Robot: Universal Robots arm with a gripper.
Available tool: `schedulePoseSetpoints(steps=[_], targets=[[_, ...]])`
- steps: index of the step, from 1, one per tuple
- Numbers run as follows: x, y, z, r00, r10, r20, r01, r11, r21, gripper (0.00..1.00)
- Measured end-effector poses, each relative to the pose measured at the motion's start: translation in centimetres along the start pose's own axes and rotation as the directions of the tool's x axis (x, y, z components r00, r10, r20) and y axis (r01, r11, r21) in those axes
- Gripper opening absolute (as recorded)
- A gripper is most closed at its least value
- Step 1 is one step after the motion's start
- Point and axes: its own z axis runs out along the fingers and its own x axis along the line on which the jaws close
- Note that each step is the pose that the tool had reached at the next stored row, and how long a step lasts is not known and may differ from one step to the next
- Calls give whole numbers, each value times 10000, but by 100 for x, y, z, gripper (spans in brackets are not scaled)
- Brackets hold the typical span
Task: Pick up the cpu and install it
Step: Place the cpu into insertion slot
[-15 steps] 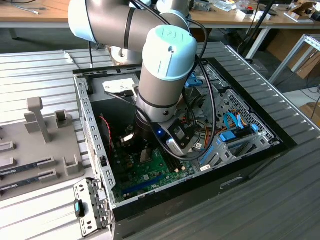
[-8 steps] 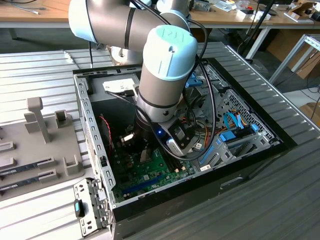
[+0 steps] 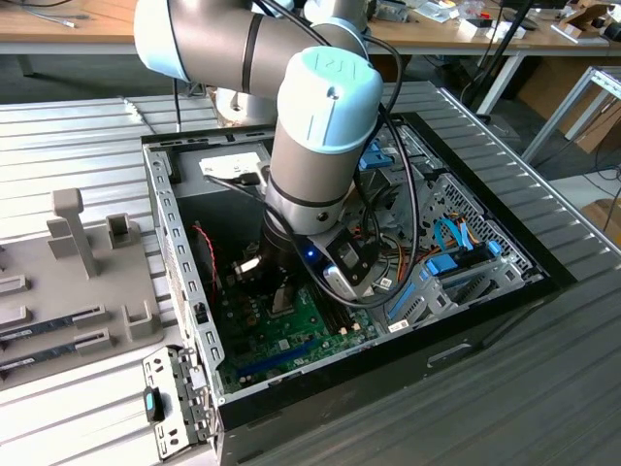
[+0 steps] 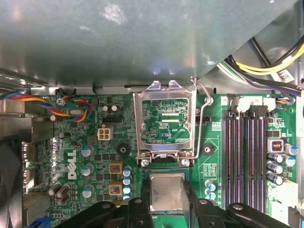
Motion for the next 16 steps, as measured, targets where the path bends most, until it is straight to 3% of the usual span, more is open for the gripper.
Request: schedulePoseSetpoints(steps=[16], targets=[[11,-30,2,10000,72,1,-72,10000,-1,37]])
